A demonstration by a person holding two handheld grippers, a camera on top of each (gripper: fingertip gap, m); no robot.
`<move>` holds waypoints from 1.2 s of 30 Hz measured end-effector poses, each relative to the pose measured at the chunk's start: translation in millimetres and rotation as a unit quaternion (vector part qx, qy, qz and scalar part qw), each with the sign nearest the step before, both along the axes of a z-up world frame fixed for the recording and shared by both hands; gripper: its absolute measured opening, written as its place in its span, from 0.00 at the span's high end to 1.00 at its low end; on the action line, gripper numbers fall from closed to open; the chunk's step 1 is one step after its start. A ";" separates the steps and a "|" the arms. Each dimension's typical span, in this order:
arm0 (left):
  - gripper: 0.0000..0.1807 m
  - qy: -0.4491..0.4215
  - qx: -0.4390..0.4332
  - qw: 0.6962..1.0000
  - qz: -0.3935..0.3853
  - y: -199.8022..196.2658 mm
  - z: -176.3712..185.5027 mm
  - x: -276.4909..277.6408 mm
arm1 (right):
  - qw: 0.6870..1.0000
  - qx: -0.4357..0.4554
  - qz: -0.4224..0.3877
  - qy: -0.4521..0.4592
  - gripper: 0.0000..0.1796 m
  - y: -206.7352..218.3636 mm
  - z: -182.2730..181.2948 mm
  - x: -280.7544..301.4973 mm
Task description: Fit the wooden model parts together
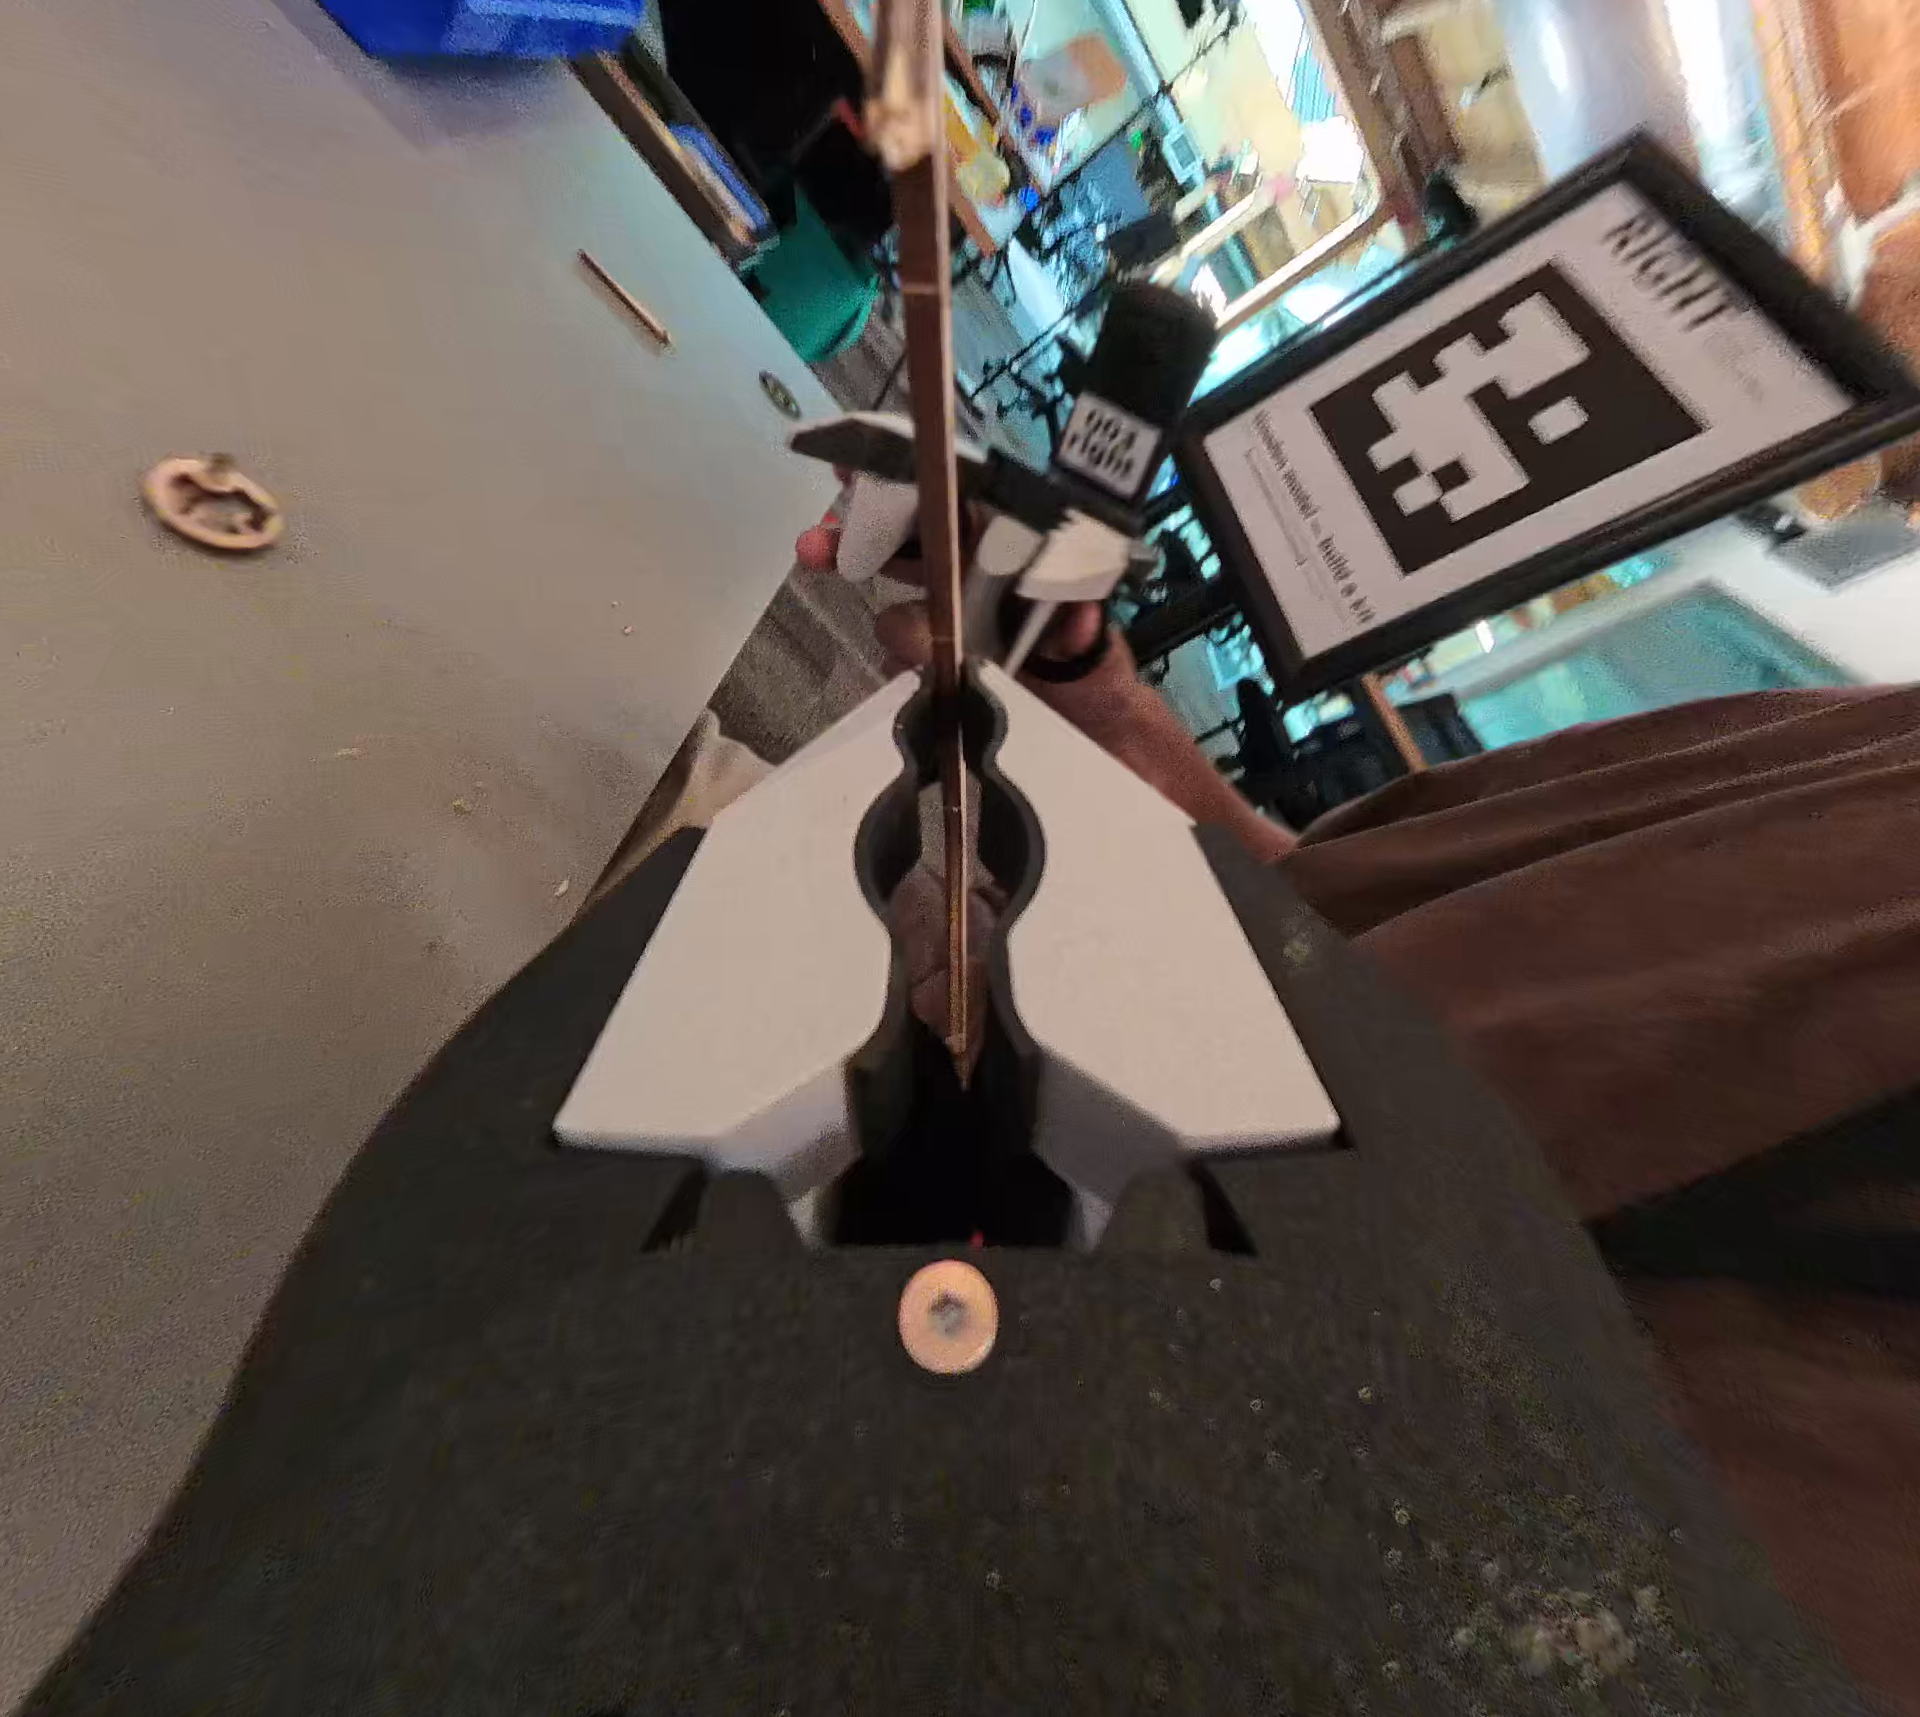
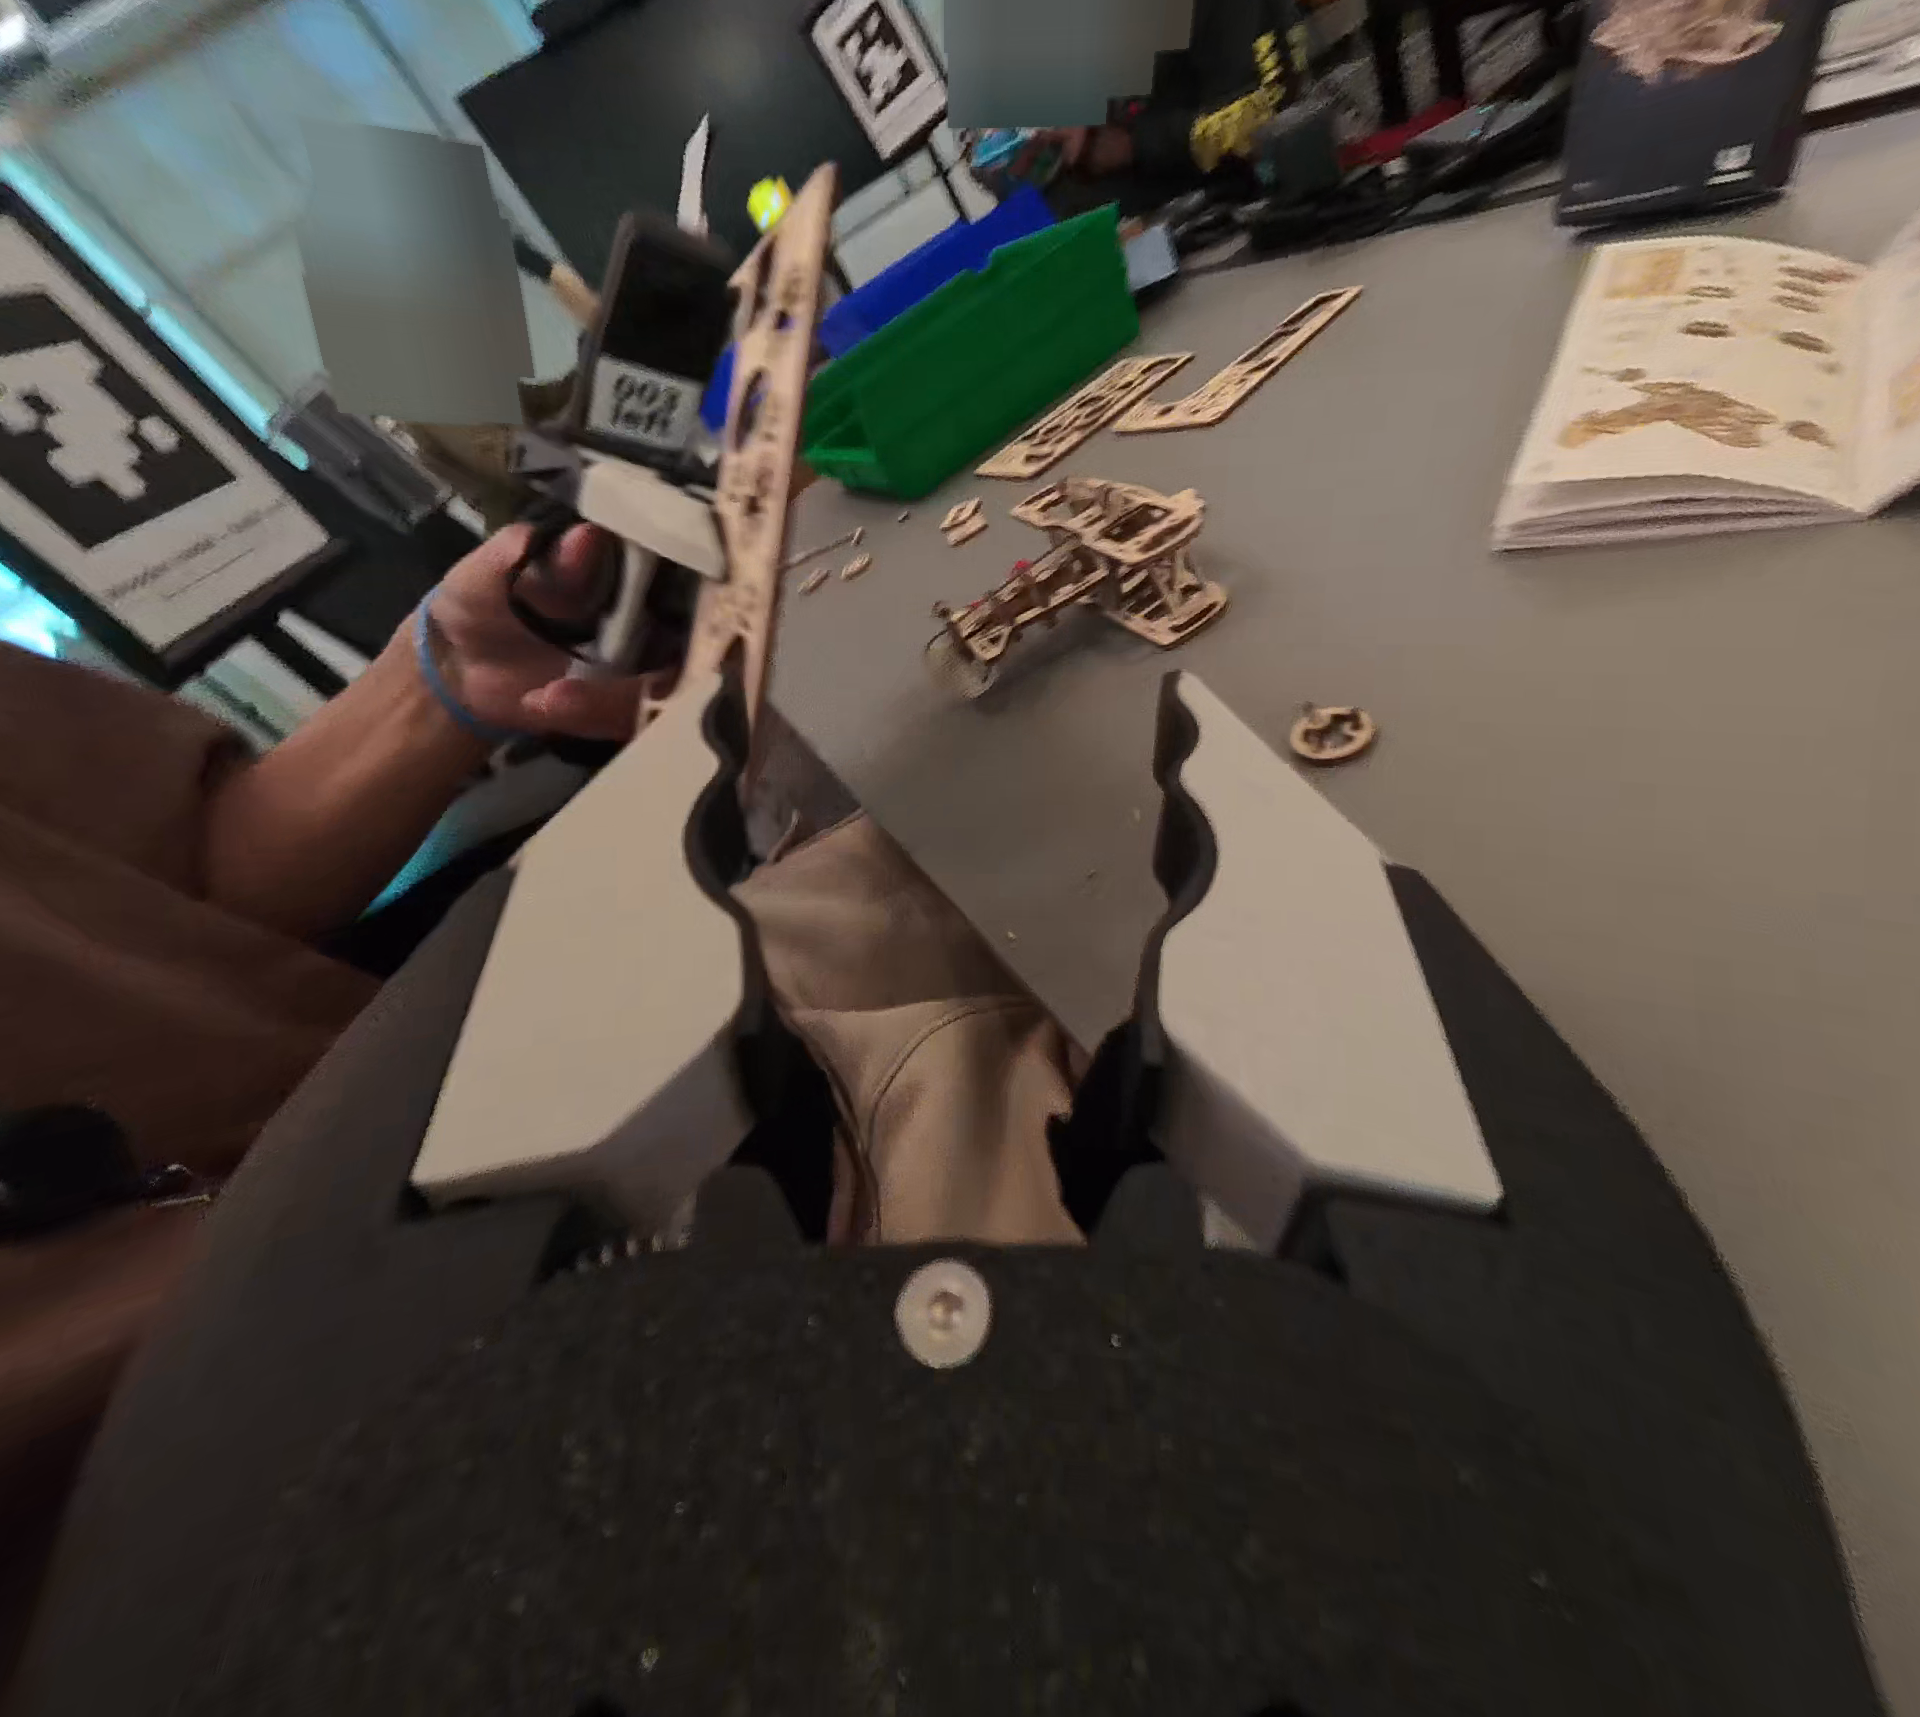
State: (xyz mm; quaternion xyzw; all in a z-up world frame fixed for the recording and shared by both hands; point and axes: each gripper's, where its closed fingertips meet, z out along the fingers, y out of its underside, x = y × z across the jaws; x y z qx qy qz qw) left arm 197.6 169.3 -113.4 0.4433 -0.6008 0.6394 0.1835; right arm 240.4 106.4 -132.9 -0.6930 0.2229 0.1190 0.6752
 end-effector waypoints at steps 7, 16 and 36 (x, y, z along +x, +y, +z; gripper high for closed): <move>1.00 0.047 -0.034 0.998 -0.036 -45.9 -27.1 -14.8 | 0.989 -0.074 -0.053 -0.119 0.44 3.0 -12.4 -9.3; 1.00 0.053 0.024 0.998 -0.014 -28.4 -42.6 -11.6 | 0.998 -0.041 -0.014 -0.053 0.58 14.9 -6.1 -31.2; 0.99 0.030 0.064 0.985 -0.156 -69.6 -53.0 -55.3 | 0.951 0.117 0.128 0.256 0.98 24.5 11.3 -52.3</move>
